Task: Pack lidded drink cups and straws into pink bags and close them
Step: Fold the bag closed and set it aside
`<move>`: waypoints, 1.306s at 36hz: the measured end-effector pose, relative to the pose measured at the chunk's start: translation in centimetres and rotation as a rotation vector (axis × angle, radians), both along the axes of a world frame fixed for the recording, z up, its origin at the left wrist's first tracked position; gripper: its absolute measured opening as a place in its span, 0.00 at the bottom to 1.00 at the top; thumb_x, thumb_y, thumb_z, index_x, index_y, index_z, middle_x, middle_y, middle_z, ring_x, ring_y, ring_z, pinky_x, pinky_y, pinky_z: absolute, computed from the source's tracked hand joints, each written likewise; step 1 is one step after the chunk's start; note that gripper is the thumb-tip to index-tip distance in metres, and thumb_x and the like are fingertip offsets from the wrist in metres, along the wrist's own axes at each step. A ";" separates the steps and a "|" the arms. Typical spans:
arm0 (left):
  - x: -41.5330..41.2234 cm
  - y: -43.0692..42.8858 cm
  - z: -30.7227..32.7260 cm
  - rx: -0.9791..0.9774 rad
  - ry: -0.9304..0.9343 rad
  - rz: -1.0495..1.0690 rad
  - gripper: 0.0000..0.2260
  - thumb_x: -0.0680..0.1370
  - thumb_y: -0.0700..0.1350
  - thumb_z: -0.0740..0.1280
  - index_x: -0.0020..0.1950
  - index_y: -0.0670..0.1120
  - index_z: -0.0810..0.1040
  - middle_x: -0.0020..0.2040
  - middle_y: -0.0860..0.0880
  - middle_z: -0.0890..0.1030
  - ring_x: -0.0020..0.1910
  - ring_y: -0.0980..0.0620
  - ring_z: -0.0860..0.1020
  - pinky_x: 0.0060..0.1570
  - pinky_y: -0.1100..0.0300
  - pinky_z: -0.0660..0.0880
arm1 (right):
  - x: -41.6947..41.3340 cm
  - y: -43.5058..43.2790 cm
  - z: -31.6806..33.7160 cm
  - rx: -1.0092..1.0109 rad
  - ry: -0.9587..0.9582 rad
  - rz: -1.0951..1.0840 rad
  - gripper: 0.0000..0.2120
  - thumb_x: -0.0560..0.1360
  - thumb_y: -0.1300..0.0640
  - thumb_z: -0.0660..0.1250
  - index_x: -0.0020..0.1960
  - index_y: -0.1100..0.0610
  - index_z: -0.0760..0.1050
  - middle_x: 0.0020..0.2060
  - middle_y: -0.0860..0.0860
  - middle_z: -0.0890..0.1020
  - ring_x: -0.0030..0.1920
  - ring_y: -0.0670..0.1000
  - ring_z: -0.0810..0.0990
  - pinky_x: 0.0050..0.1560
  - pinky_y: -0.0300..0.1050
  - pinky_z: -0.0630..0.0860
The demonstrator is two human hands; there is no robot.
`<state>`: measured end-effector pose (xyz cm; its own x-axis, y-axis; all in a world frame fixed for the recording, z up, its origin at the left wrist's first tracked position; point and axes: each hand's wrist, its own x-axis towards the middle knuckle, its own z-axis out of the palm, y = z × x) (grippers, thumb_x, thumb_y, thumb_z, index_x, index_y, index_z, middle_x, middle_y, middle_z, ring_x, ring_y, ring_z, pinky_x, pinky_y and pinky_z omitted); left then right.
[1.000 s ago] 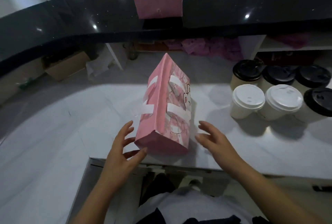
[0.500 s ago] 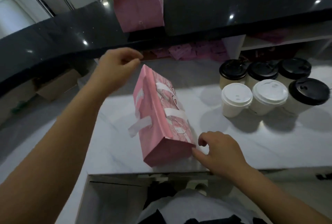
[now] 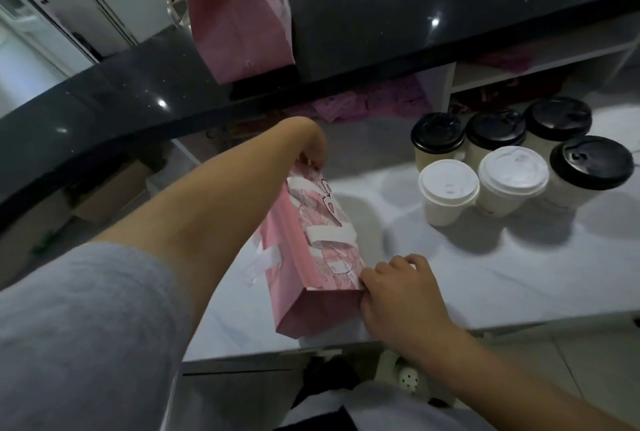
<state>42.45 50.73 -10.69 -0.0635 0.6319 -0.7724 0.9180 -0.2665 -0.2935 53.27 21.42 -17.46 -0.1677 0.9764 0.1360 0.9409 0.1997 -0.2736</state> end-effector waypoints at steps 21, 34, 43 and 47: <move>-4.0 -1.5 4.1 0.289 -0.213 -0.042 0.13 0.74 0.44 0.69 0.58 0.45 0.85 0.61 0.45 0.82 0.55 0.44 0.81 0.59 0.47 0.78 | 1.3 -1.7 -1.9 -0.150 0.330 0.015 0.06 0.67 0.50 0.68 0.40 0.50 0.72 0.42 0.46 0.76 0.46 0.52 0.75 0.48 0.48 0.72; -17.9 -21.9 -4.8 1.006 -1.424 1.152 0.14 0.83 0.45 0.65 0.68 0.56 0.74 0.68 0.47 0.75 0.67 0.47 0.75 0.65 0.50 0.73 | 3.7 2.8 -3.7 -0.535 1.047 -0.133 0.15 0.81 0.47 0.62 0.67 0.43 0.73 0.61 0.41 0.76 0.59 0.38 0.75 0.54 0.35 0.72; -13.8 -29.6 -12.2 0.717 -1.567 1.537 0.14 0.86 0.46 0.56 0.69 0.59 0.71 0.63 0.53 0.79 0.58 0.54 0.80 0.52 0.63 0.78 | -0.5 6.4 -3.8 -0.773 1.299 -0.134 0.20 0.76 0.32 0.56 0.65 0.32 0.72 0.58 0.36 0.81 0.61 0.44 0.79 0.55 0.47 0.75; -12.4 -30.9 -12.6 0.646 -1.643 1.651 0.15 0.85 0.53 0.56 0.71 0.59 0.73 0.53 0.61 0.85 0.53 0.61 0.83 0.51 0.60 0.80 | -1.8 6.5 -4.2 -0.782 1.333 -0.184 0.16 0.74 0.32 0.57 0.58 0.29 0.77 0.54 0.37 0.84 0.56 0.44 0.82 0.54 0.50 0.77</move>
